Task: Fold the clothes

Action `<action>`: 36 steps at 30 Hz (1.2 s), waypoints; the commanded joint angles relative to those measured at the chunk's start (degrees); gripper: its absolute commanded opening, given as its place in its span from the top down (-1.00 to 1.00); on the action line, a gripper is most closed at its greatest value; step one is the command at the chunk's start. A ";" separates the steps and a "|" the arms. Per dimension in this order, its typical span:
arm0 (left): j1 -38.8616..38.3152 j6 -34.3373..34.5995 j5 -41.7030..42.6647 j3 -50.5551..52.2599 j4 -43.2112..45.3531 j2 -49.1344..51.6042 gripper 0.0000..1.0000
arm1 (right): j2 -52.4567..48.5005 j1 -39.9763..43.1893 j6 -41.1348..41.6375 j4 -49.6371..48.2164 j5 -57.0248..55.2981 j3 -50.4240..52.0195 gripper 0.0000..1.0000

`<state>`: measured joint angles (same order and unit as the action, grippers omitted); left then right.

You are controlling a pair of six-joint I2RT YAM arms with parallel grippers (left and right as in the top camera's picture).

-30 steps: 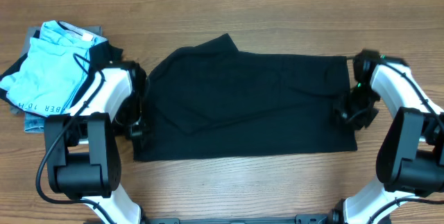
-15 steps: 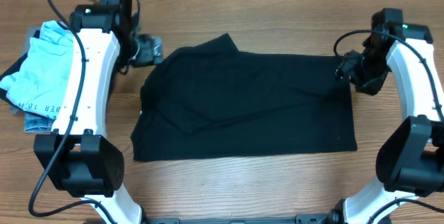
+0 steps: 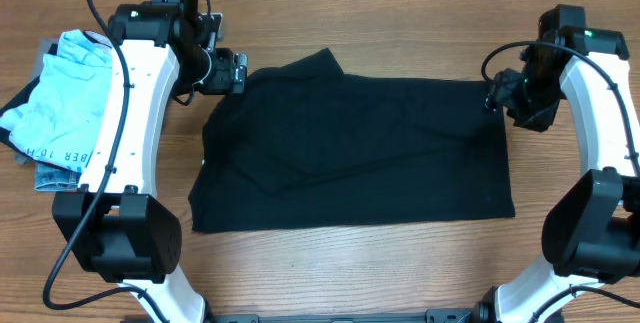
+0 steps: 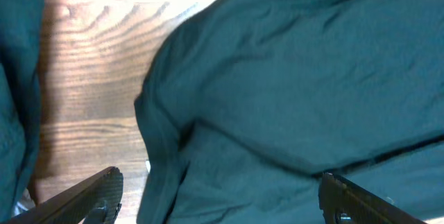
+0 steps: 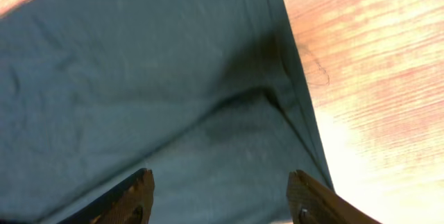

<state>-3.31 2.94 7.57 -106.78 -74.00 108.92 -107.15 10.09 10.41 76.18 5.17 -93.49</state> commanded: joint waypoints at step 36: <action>-0.15 2.93 1.46 9.16 3.65 0.48 -1.00 | 0.42 -15.28 -27.63 -5.66 31.95 17.42 0.92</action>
<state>-3.31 4.34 8.25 -97.84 -70.81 108.95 -107.22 1.41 -10.41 71.70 34.30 -76.27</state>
